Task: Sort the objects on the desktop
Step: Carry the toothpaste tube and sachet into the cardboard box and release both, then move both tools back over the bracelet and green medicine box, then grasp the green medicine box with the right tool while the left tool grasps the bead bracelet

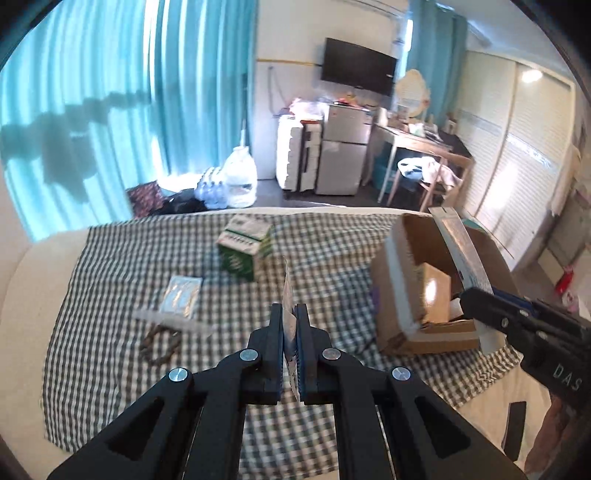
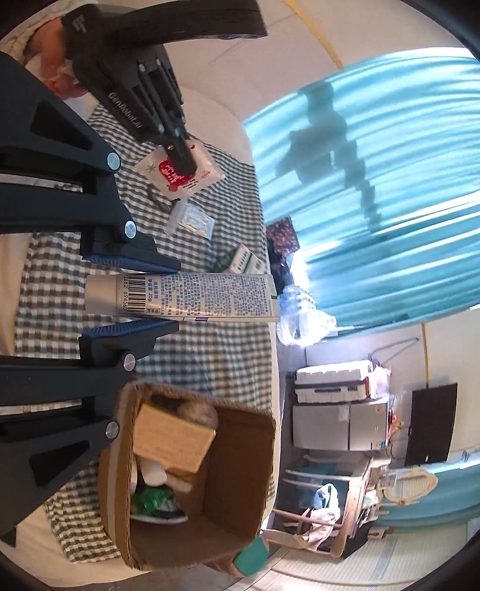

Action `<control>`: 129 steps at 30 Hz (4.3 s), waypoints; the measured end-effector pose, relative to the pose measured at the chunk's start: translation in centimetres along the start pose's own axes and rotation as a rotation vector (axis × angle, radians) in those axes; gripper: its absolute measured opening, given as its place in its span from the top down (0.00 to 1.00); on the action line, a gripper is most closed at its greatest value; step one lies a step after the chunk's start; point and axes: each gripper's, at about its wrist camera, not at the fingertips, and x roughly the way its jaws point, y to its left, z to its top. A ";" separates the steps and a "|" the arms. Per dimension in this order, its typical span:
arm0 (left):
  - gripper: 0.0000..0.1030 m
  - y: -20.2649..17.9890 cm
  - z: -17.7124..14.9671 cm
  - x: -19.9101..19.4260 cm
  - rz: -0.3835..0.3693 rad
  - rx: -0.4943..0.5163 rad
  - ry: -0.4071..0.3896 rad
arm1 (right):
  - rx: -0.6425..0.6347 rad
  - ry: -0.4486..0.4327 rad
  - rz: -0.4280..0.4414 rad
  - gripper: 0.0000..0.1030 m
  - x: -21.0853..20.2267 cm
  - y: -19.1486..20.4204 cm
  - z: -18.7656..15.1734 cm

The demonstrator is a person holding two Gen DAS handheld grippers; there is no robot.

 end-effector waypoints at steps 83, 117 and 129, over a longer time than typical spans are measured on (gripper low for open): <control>0.00 16.8 -9.3 2.5 0.335 -0.234 0.083 | -0.080 0.098 0.027 0.21 9.0 6.0 -5.0; 0.00 21.3 -12.1 23.1 0.296 -0.245 0.201 | 0.284 0.118 -0.202 0.18 34.6 7.2 6.1; 0.80 22.5 -10.7 22.5 0.278 -0.232 0.163 | 0.343 0.213 -0.347 0.16 38.8 8.5 7.3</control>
